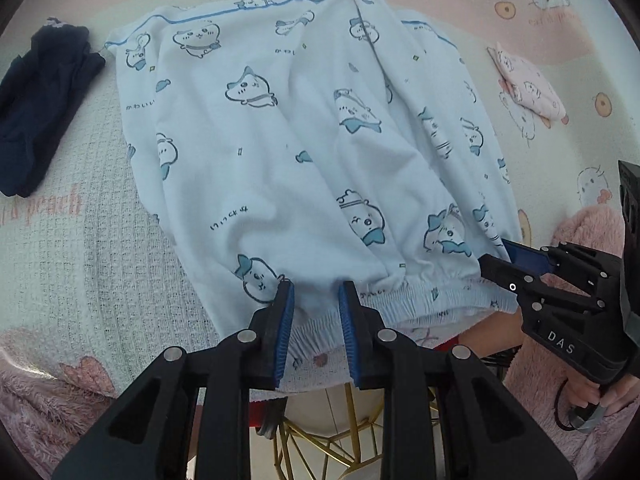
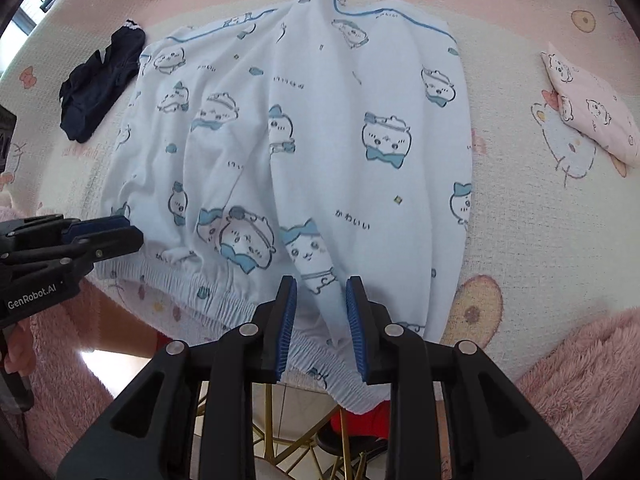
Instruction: Fold clothes
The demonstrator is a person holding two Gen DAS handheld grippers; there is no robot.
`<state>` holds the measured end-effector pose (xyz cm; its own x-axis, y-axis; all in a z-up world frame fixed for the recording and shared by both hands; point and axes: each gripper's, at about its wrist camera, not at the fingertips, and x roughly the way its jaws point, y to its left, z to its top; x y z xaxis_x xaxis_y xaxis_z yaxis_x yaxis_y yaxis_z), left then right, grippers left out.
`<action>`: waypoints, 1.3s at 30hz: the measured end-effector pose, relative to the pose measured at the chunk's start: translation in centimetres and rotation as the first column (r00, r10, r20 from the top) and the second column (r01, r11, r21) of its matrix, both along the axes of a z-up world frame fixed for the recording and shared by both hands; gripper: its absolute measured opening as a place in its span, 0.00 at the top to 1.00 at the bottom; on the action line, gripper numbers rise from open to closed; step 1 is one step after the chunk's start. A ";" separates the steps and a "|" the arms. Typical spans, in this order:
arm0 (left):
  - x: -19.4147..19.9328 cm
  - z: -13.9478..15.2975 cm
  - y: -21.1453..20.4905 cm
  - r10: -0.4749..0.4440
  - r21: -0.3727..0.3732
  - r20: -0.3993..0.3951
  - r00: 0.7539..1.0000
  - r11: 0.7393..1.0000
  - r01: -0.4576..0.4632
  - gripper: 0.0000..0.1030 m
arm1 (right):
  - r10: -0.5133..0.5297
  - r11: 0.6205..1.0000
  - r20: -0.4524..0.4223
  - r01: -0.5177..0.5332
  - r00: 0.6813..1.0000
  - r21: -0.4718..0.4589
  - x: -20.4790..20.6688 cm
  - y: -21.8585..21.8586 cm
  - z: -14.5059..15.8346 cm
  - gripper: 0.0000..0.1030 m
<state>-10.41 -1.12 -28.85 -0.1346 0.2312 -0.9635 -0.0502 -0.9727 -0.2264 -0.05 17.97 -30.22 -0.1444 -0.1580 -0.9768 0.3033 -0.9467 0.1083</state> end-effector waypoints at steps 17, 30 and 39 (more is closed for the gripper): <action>-2.7 3.8 0.8 -0.062 0.004 -0.061 0.996 0.998 0.062 0.74 | -0.237 0.950 -0.040 0.223 0.971 -0.221 -5.4 7.1 6.3 0.70; -18.6 3.6 3.7 -0.029 0.048 -0.222 0.975 0.998 0.040 0.74 | -0.356 0.926 0.026 0.357 0.934 -0.122 -22.2 10.5 -0.9 0.70; -24.8 0.8 5.3 0.011 0.063 -0.243 0.970 0.998 0.005 0.75 | -0.317 0.939 -0.017 0.312 0.948 -0.143 -25.8 7.6 -2.6 0.67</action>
